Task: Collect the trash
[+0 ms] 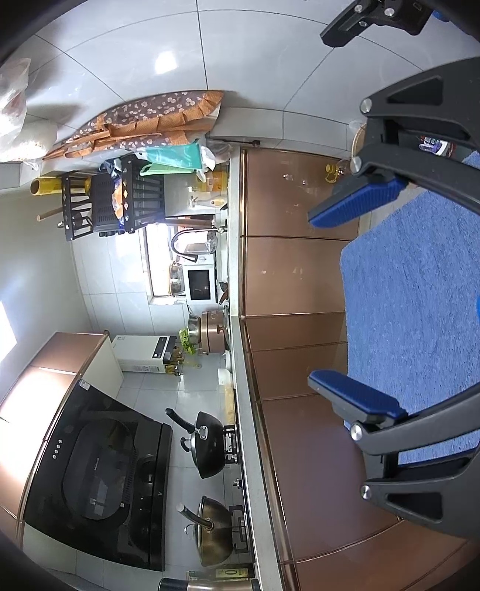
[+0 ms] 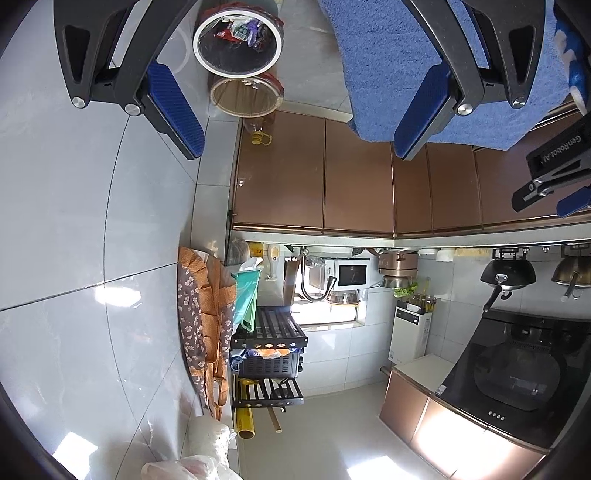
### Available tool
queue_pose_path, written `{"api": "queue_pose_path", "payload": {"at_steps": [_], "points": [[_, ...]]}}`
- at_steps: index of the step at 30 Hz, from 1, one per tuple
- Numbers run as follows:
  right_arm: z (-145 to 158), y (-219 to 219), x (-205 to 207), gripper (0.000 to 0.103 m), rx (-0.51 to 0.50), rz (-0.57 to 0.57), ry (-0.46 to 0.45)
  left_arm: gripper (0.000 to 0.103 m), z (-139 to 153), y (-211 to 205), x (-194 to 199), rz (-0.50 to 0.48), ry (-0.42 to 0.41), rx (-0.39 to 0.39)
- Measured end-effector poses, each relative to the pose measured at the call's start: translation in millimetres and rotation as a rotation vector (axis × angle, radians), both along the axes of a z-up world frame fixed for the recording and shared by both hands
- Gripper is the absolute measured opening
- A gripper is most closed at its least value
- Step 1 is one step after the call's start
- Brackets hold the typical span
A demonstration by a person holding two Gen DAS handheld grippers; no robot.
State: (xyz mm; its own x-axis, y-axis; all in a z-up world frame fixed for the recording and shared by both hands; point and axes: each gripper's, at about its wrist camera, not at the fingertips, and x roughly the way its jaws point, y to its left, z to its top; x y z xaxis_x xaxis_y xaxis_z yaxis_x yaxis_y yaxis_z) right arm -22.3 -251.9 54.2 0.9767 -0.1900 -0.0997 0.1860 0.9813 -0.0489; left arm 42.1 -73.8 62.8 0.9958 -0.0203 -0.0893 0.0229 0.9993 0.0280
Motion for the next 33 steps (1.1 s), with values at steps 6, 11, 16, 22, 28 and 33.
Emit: {"api": "queue_pose_path", "payload": {"at_steps": [6,11,16,22,28,33], "points": [[1,2,3,0.103,-0.004,0.009,0.010,0.078,-2,-1,-2,-0.012,0.008,0.002],[1,3,3,0.103,-0.004,0.010,0.013,0.078,-1,-1,-2,-0.006,0.006,0.004],[0,3,7,0.103,-0.002,0.017,0.022,0.078,-2,0,-1,-0.002,0.012,0.001],[-2,6,11,0.103,-0.009,0.021,0.032,0.078,-2,0,0,-0.002,0.011,0.003],[-2,6,13,0.103,-0.008,0.024,0.034,0.078,-3,1,-1,-0.004,0.004,0.006],[-2,6,15,0.103,-0.004,0.021,0.035,0.078,-2,1,-3,-0.005,-0.002,0.007]]}}
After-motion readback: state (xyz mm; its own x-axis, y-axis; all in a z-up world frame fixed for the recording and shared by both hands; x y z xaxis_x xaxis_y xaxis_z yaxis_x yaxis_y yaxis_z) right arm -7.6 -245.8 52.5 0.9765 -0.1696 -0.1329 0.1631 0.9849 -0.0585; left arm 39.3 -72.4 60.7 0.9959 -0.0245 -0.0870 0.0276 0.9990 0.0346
